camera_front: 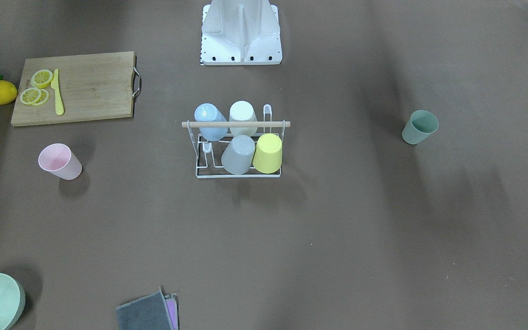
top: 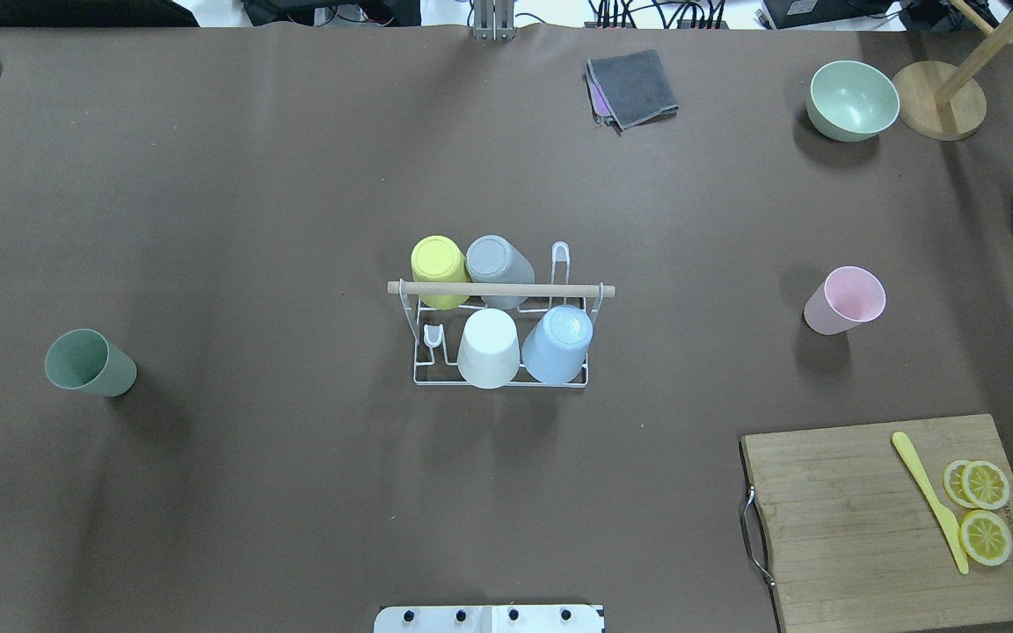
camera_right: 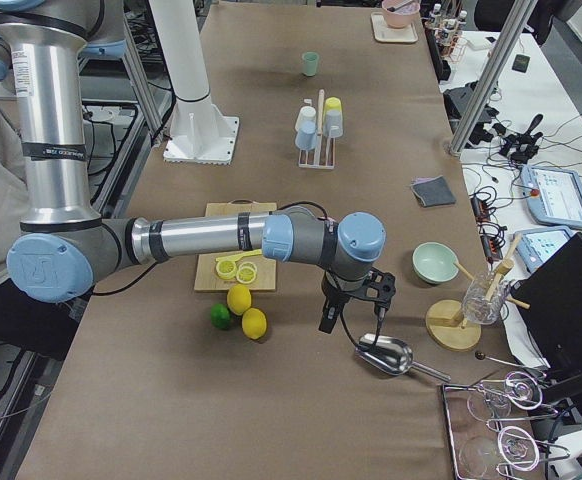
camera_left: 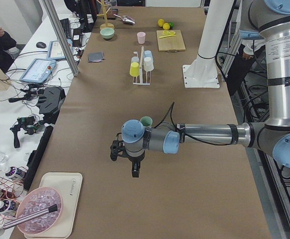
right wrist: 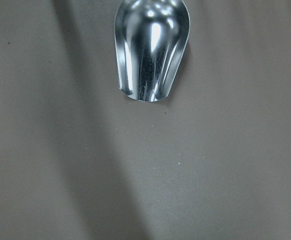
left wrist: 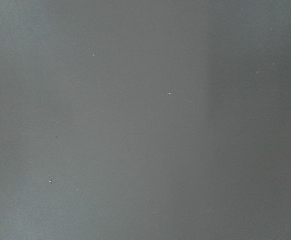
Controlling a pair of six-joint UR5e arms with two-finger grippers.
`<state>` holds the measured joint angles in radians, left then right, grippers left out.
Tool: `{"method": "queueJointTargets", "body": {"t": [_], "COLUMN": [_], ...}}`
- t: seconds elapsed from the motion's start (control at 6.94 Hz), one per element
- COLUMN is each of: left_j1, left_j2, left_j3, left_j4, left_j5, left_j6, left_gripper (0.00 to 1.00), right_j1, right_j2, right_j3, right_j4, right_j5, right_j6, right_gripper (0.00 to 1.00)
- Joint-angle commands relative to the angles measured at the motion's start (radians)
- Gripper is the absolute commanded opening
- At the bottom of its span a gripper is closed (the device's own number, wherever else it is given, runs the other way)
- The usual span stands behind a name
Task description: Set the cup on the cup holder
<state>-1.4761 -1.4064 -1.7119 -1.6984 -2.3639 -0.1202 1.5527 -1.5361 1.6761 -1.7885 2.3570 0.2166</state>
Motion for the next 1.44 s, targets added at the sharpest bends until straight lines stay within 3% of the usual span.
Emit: {"method": "queueJointTargets", "body": {"t": [0.0,0.29,0.72,1.3], "left_j1": [-0.001,-0.001,-0.004,-0.001], "left_j2": [0.0,0.0,-0.011,-0.141], "left_j3": [0.0,-0.012,-0.123,-0.049], "left_j4": [0.0,-0.001,0.002,0.002], "left_j5": [0.0,0.0,0.003,0.014], "left_j6": [-0.003,-0.001,-0.003,0.005], "left_gripper": [0.97,0.97,0.97,0.97], "right_j1": [0.0,-0.034,-0.227,-0.417], "right_j2": [0.007,0.02,0.161,0.354], "right_j3": [0.005,0.007,0.002,-0.142], "right_j4": [0.0,0.0,0.001,-0.011], "right_j5": [-0.001,0.013,0.011,0.002], "right_j6": [-0.002,0.019,0.233,0.28], "right_gripper": [1.0,0.99,0.99,0.99]}}
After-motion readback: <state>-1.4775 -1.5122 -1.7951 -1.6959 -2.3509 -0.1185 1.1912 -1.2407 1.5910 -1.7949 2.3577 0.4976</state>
